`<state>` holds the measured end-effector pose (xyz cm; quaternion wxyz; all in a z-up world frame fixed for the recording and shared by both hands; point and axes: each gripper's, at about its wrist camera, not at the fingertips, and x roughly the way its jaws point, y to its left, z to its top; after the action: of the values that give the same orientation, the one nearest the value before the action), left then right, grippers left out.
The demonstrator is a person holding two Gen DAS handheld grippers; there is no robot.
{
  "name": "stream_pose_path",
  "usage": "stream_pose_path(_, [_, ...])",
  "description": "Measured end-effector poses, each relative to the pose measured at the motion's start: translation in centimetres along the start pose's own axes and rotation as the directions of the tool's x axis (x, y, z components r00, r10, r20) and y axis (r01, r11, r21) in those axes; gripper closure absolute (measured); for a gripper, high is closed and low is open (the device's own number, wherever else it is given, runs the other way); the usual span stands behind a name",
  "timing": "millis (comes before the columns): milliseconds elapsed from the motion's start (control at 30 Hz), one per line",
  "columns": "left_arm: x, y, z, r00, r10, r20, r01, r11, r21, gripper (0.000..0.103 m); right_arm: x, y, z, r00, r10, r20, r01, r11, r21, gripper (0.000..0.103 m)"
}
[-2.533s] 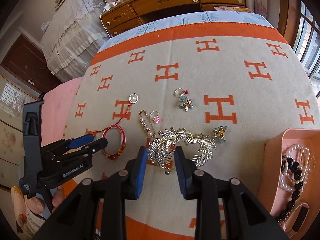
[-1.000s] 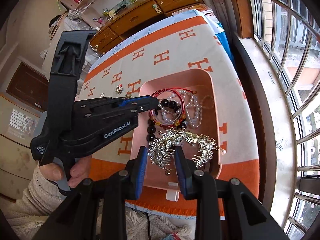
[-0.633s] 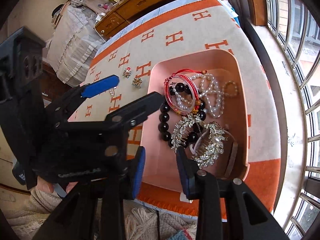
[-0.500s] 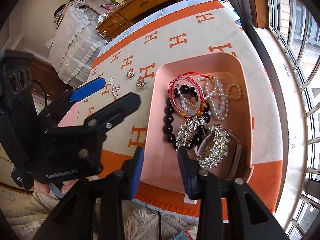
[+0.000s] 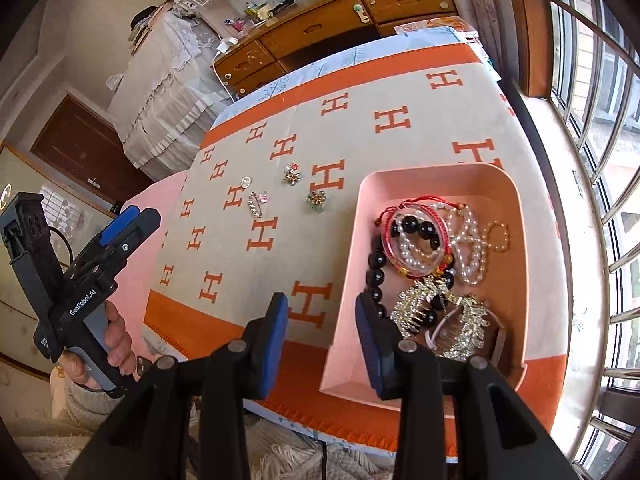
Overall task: Organize jewelry
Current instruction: 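Withdraw both open tools from the tray back over the blanket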
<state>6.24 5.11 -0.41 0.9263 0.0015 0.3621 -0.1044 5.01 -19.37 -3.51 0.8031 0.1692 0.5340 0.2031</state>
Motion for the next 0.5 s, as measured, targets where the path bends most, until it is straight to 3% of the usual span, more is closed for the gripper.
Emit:
stream_pose_path(233, [-1.9,4.7,0.7,1.0,0.009,-0.015,-0.011,0.993,-0.118,0.012,0.8,3.8,2.3,0.999,0.032,0.008,-0.032,0.996,-0.081,0.068])
stream_pose_path(500, [-2.5,7.4,2.8,0.995,0.102,0.0,-0.101,0.988,-0.118,0.012,2.9,9.4,6.7,0.999,0.021,0.042,-0.012,0.978,-0.207,0.068])
